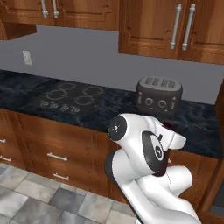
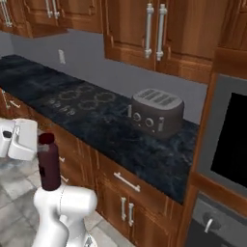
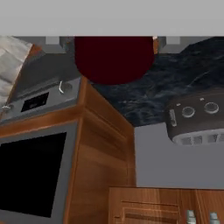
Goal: There is a wine glass and glass cup on the dining counter. Place the wine bottle next to the wine glass and the juice bottle next to the glass cup.
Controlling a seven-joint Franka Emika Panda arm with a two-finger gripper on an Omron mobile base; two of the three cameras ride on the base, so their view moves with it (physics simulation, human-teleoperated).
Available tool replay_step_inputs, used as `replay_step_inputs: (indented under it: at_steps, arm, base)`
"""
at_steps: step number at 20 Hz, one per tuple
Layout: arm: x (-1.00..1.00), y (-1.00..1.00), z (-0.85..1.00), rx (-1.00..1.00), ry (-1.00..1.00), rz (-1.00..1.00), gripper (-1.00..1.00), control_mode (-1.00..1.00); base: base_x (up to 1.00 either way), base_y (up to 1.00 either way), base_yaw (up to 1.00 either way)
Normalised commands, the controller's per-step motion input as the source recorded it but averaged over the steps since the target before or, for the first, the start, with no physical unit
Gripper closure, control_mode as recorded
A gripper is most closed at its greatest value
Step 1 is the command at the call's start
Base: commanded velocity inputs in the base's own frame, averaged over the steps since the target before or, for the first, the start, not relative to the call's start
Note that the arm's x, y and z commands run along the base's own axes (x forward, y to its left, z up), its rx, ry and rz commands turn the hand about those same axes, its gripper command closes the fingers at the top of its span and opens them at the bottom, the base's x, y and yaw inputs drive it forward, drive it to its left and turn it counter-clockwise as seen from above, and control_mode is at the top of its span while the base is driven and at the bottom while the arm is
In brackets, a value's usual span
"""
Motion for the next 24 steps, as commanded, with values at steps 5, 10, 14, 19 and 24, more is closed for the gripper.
replay_step_inputs:
  at_steps: [5,10,14,19,24]
  arm:
    - [0.00,0.00,0.00,0.00,0.00,0.00,1.00,1.00]
    - [0.00,0.00,0.00,0.00,0.00,0.00,1.00,1.00]
    - [0.00,0.00,0.00,0.00,0.00,0.00,1.00,1.00]
    - [0.00,0.00,0.00,0.00,0.00,0.00,1.00,1.00]
    - [0.00,0.00,0.00,0.00,0.00,0.00,1.00,1.00]
  base:
    - [-0.02,0.00,1.00]
    - [0.00,0.00,1.00]
    - [0.02,0.00,0.99]
    - [0.53,0.01,0.46]
    - [0.93,0.00,0.01]
